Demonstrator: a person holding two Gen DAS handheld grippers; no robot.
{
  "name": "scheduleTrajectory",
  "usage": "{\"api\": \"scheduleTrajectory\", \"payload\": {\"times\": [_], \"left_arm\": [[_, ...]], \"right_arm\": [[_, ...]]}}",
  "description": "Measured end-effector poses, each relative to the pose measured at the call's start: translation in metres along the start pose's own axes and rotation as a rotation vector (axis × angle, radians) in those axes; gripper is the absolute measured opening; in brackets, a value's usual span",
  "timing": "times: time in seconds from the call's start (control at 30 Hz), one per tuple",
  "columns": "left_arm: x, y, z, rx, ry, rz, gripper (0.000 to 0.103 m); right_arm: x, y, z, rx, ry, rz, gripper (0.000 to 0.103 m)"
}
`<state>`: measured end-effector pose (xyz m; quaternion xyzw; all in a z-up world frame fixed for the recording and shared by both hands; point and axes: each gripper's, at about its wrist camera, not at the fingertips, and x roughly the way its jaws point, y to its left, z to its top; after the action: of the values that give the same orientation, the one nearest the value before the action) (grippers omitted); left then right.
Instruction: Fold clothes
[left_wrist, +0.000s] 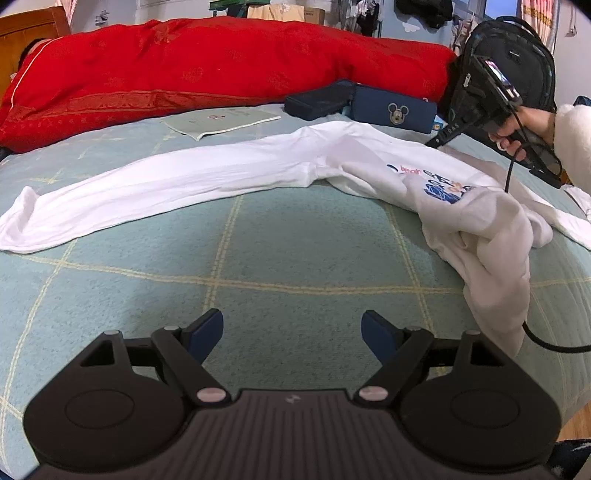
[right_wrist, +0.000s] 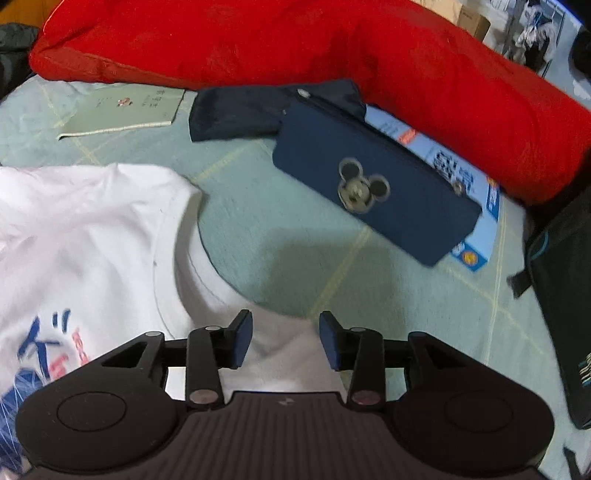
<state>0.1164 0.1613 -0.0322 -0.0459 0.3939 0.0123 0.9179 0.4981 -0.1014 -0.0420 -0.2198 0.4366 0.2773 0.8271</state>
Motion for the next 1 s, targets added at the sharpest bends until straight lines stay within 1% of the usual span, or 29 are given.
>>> {"api": "scheduleTrajectory", "payload": {"times": [0.03,0.07,0.1,0.17,0.23,0.37,0.43,0.47,0.5,0.63,0.7,0.73,0.8,0.87,0.93,0.97,1.0], "left_arm": [[0.001,-0.001,0.0,0.002,0.003,0.0,0.082],[0.002,-0.002,0.0,0.004,0.005,0.0,0.082],[0.002,-0.003,0.001,0.006,0.008,0.0,0.082],[0.003,-0.005,0.001,0.01,0.012,0.0,0.082],[0.002,-0.007,0.001,0.014,0.012,-0.001,0.082],[-0.001,-0.007,0.003,0.014,0.006,-0.004,0.082],[-0.003,-0.008,0.003,0.013,0.003,-0.002,0.082],[-0.004,-0.008,0.003,0.012,0.002,0.001,0.082],[-0.005,-0.008,0.003,0.012,0.001,0.003,0.082],[-0.012,-0.007,0.001,0.008,-0.007,-0.003,0.082],[-0.012,-0.007,0.001,0.008,-0.007,0.001,0.082],[-0.012,-0.008,0.001,0.011,-0.006,-0.001,0.082],[-0.013,-0.009,0.0,0.016,-0.006,-0.007,0.082],[-0.012,-0.009,-0.001,0.015,-0.002,-0.013,0.082],[-0.011,-0.009,-0.002,0.012,0.004,-0.007,0.082],[-0.01,-0.008,-0.002,0.009,0.005,-0.007,0.082],[-0.009,-0.007,-0.002,0.006,0.006,-0.007,0.082]], "right_arm": [[0.002,-0.002,-0.005,0.002,0.009,0.006,0.045],[0.004,-0.002,-0.008,-0.001,0.012,0.01,0.035],[0.004,0.0,-0.011,-0.01,0.008,0.012,0.009],[0.004,0.003,-0.014,-0.024,-0.007,0.006,0.005],[0.001,0.002,-0.014,-0.017,-0.039,-0.039,0.005],[-0.006,-0.022,-0.006,0.12,-0.096,-0.133,0.005],[-0.005,-0.029,-0.004,0.158,-0.1,-0.177,0.006],[-0.004,-0.029,-0.004,0.164,-0.095,-0.182,0.007],[-0.006,-0.029,-0.004,0.17,-0.092,-0.166,0.011],[-0.015,-0.027,-0.004,0.183,-0.094,-0.117,0.017],[-0.018,-0.026,-0.002,0.178,-0.1,-0.106,0.026],[-0.016,-0.024,-0.001,0.166,-0.095,-0.103,0.029],[-0.01,-0.018,0.001,0.12,-0.088,-0.098,0.042],[-0.001,-0.009,0.003,0.06,-0.075,-0.103,0.048],[0.01,-0.005,0.006,0.019,-0.032,-0.095,0.047],[0.015,-0.005,0.006,0.011,-0.01,-0.075,0.043],[0.019,-0.005,0.007,0.003,0.013,-0.054,0.031]]}}
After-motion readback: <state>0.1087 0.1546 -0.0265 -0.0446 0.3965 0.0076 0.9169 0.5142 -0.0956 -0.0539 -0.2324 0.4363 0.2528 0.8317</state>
